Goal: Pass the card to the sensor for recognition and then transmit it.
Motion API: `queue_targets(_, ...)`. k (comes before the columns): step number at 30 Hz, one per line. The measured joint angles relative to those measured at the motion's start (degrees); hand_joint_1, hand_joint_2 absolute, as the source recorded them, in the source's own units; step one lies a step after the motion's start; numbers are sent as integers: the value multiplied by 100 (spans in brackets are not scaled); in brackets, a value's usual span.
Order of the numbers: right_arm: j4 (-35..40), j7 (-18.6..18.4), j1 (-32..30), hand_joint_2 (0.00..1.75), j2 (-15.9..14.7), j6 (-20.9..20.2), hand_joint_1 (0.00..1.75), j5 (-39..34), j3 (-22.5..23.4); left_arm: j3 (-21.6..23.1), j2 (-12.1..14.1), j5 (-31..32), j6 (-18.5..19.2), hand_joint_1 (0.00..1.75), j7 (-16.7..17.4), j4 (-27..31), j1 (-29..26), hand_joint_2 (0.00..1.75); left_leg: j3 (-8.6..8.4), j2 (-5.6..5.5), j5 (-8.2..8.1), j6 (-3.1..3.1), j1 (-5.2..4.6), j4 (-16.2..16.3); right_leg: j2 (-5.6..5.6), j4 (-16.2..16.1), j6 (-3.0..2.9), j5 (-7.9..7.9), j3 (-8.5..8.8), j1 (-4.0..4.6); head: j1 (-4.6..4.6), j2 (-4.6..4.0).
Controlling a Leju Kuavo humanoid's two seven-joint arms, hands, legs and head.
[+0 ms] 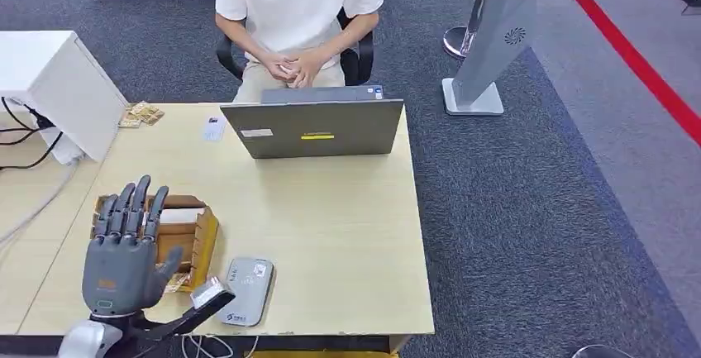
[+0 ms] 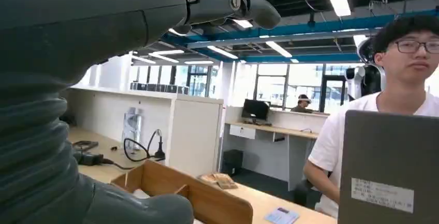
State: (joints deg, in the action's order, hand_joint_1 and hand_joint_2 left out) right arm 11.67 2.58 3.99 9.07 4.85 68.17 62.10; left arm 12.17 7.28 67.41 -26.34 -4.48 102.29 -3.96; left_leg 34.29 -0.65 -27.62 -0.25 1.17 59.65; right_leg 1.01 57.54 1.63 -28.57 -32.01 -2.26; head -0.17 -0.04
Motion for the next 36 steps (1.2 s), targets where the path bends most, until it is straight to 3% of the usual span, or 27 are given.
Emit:
queue_targets(9,0,-11,0,0,0,-7,0,-2,37,15,0,-28,85,0,15,0,-81,175,-1,0,0,0,0,0,-1,0,0,0,1,0,0,0)
queue_targets(19,11,-59,-1,0,0,-35,0,-20,72,20,26,-216,546,0,31,-2,-325,175,0,1,0,0,0,0,0,0,0,0,0,0,2,0)
queue_targets(27,15,-68,-4,0,0,-50,0,-20,81,109,74,-188,597,0,33,-2,-494,175,-1,0,0,0,0,0,-1,0,0,0,1,0,2,0)
queue_targets(36,17,-81,-5,0,0,-48,0,-22,129,216,192,-114,852,0,319,-2,-671,175,-1,0,0,0,0,0,-2,0,0,0,1,0,0,0)
